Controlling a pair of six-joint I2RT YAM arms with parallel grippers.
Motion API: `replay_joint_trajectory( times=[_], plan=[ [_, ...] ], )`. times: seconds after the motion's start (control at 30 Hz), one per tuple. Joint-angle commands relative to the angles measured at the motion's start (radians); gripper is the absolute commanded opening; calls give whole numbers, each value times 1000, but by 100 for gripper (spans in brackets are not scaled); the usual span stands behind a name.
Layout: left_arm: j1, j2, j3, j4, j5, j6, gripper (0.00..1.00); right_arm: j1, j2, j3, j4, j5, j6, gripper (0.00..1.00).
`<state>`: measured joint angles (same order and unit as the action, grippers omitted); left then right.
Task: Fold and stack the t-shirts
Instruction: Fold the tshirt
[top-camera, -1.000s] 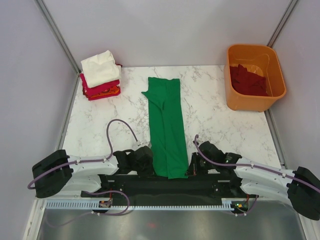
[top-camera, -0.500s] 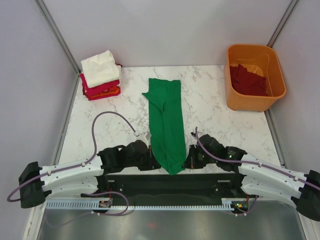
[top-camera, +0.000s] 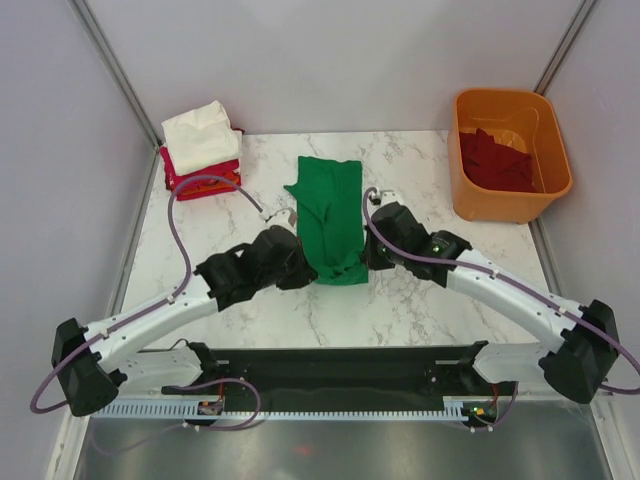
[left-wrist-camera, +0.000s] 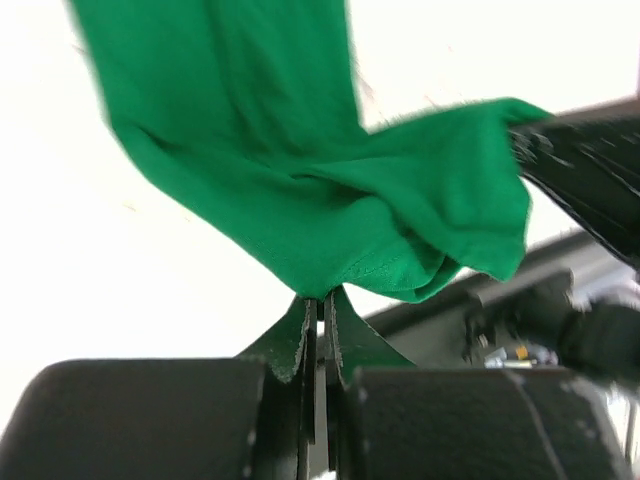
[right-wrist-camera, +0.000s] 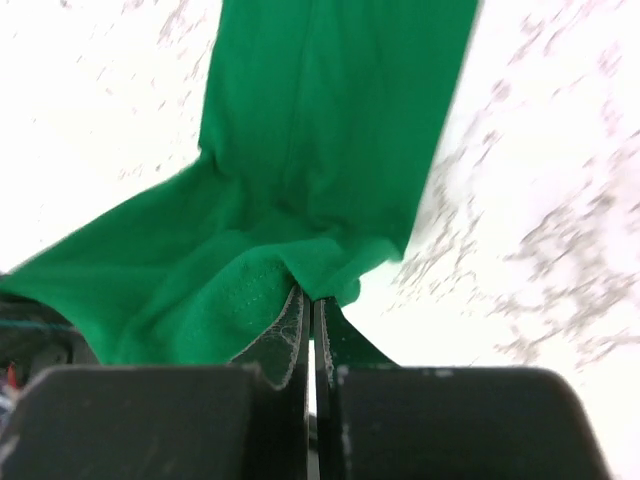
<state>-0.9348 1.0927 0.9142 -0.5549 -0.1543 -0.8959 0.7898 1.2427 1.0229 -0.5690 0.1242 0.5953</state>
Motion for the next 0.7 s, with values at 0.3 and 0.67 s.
replay_joint_trajectory(
  times=[0.3, 0.67],
  plan=[
    [336, 285, 254, -8, 127, 302, 2, -161, 337, 284, 34, -21, -190, 0],
    [479, 712, 526, 35, 310, 390, 2, -251, 619, 511, 37, -60, -206, 15]
  ],
)
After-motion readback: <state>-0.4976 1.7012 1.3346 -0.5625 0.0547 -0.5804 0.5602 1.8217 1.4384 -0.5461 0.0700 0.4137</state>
